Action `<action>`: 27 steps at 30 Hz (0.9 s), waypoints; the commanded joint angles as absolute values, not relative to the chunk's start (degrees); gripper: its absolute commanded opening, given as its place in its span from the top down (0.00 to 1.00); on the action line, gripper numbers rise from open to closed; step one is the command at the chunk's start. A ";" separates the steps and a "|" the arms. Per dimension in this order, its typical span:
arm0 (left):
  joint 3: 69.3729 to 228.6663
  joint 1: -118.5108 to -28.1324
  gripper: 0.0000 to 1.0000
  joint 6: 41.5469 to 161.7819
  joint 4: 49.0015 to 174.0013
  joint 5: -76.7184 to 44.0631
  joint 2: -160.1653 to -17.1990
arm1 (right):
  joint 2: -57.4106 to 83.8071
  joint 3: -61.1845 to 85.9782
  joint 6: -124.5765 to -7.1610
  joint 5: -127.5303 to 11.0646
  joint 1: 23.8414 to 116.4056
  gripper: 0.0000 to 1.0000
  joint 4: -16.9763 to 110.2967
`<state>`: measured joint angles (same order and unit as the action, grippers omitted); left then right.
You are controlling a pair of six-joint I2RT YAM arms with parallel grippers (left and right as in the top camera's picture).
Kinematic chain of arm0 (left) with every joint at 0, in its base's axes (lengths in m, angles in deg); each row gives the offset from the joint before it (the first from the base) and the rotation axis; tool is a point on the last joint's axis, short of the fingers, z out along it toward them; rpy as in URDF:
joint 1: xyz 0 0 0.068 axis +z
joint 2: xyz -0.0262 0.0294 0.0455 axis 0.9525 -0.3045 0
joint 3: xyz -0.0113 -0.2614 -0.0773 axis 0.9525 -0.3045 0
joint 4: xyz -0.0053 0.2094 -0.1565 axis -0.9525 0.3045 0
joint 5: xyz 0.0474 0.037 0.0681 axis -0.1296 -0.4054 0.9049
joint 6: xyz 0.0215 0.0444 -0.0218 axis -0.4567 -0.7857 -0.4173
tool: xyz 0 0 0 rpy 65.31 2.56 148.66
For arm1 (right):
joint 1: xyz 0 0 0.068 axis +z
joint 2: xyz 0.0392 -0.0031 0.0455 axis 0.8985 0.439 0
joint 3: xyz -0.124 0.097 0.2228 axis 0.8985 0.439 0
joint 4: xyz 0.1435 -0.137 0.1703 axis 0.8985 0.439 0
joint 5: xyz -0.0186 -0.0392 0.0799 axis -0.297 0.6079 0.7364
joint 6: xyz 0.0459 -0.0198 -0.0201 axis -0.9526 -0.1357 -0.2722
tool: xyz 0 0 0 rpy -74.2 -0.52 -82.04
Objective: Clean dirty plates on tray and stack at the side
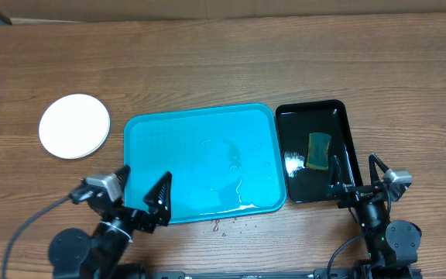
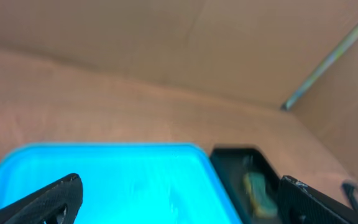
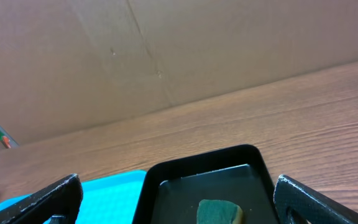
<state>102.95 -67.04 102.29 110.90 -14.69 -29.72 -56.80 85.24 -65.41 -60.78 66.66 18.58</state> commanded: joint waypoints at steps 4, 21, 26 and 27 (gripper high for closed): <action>95.86 -67.54 0.00 100.76 124.76 -15.15 -25.96 | -57.41 85.80 -65.23 -61.57 66.46 0.00 18.30; 87.45 -70.93 0.00 101.17 92.17 -3.06 -17.26 | -57.41 85.80 -65.23 -61.57 66.46 0.00 18.30; 80.37 -73.05 0.00 101.19 62.92 -0.26 -17.26 | -57.41 85.80 -65.23 -61.54 66.46 0.00 18.30; 78.90 -73.18 0.00 101.19 59.27 -0.02 -17.24 | -57.41 85.80 -65.23 -61.57 66.46 0.00 18.30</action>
